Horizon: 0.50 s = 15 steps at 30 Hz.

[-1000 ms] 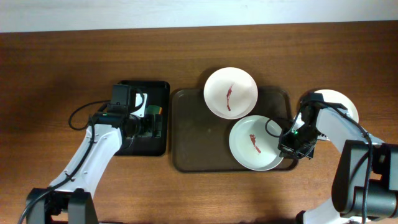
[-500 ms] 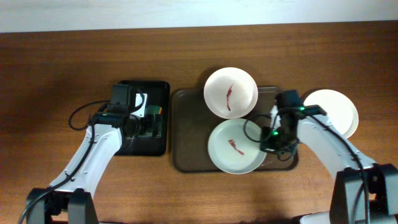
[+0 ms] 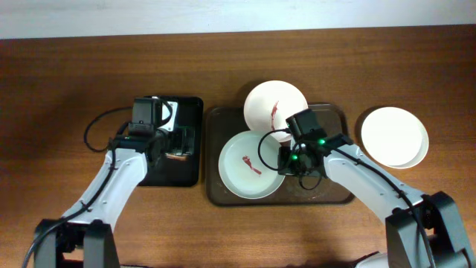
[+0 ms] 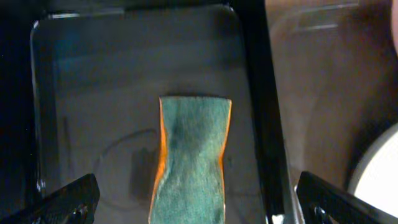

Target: Clean dirty plates on tray and stack at the side

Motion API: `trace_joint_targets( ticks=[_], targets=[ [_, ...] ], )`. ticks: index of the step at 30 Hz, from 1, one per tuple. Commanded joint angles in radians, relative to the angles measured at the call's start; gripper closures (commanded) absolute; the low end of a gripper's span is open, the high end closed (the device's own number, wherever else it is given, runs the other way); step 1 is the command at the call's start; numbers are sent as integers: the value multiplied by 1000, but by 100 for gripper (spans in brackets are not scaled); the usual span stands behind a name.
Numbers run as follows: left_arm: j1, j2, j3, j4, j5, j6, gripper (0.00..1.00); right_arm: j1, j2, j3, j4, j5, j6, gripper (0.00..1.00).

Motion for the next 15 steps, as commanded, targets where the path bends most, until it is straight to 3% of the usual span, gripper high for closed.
trace_joint_targets(
  ticks=[1,4,8,10,11,12,15],
  targets=[
    [-2,62,-13,35,-15,31,0,6,8,-4,6,26,20,96],
    [-2,110,-13,52,-15,31,6,6,8,-4,6,26,20,95],
    [-3,182,-13,59,-12,31,33,6,8,-4,6,26,20,95],
    [-3,190,-13,52,-3,31,60,6,8,-4,6,26,20,95],
    [-3,191,-13,52,-2,30,83,6,8,-4,5,25,20,95],
    [-3,191,-13,52,1,30,100,6,8,-4,5,25,20,95],
    [-2,190,-13,50,3,30,100,6,8,-4,5,25,20,95]
  ],
)
